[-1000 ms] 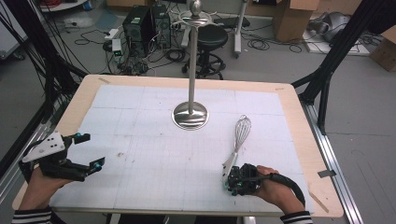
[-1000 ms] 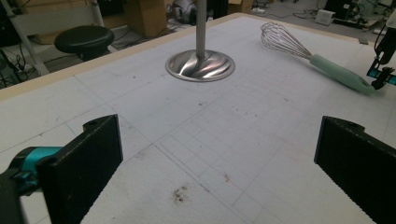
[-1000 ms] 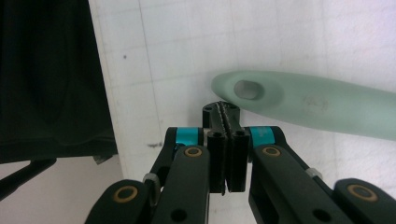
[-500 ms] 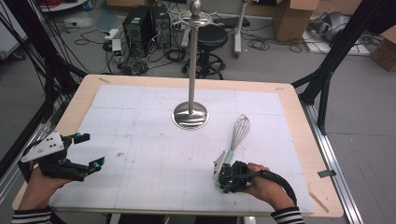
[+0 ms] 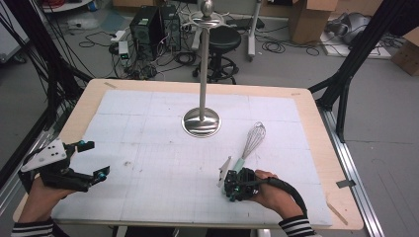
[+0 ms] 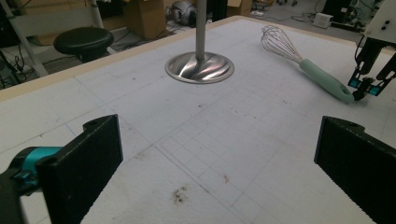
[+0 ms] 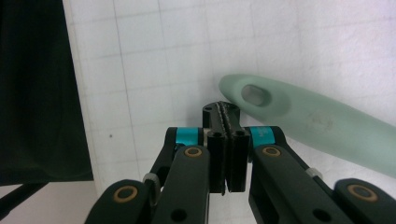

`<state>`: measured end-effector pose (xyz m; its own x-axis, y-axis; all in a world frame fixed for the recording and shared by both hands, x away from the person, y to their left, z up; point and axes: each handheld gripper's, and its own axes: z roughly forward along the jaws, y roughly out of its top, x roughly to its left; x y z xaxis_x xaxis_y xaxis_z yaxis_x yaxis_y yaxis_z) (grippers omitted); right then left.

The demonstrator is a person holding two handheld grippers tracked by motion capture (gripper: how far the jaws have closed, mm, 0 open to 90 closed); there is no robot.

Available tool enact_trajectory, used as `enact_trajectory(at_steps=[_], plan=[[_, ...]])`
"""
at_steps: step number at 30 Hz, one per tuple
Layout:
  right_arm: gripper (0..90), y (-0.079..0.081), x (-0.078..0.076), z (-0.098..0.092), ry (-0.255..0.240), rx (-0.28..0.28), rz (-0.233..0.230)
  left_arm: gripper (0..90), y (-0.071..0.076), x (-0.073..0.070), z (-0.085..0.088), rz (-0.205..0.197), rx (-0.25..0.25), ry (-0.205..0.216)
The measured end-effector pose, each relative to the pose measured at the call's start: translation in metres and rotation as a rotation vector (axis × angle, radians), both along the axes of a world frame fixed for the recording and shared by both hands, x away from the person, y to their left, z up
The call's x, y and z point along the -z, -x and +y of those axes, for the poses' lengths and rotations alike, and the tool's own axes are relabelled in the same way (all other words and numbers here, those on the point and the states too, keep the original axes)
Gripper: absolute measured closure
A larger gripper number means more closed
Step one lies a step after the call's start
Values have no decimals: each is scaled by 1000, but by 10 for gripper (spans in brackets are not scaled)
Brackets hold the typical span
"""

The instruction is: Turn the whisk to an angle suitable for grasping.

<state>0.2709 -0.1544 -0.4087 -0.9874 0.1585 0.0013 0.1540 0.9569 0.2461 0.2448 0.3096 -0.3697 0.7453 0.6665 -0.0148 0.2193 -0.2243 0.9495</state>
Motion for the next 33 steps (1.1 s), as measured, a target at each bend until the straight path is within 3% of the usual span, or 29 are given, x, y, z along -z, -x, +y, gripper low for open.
enact_trajectory(at_steps=[33], plan=[[897, -18, 3, 30, -49, 44, -78, 17, 1, -2, -3, -4, 16, -2]])
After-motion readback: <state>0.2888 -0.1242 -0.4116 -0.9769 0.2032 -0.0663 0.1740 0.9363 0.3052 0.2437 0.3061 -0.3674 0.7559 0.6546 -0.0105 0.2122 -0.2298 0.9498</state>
